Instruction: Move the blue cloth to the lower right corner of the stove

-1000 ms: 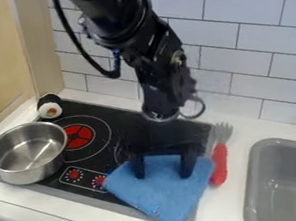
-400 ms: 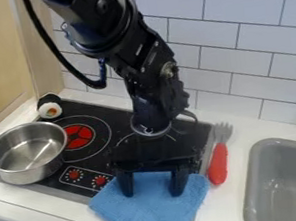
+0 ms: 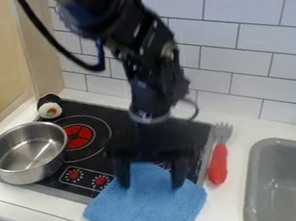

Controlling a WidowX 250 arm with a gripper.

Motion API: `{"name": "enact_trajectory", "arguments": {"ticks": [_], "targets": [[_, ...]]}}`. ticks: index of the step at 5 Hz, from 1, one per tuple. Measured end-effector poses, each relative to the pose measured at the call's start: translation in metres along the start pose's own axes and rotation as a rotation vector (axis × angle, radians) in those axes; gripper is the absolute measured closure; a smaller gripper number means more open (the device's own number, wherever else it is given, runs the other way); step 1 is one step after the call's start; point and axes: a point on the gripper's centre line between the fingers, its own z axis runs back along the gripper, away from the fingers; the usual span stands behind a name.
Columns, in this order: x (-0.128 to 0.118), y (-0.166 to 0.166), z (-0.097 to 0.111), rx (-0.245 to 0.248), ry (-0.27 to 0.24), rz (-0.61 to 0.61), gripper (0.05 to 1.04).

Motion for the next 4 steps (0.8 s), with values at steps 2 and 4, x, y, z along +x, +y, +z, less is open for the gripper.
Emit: {"name": "enact_trajectory", "arguments": {"ticks": [2,4], "targets": [[0.016,-0.004,0.030,-0.023,-0.075,-0.001,0.085],[0.021,-0.002,0.054,-0.055,-0.161,0.004,0.085]]}}
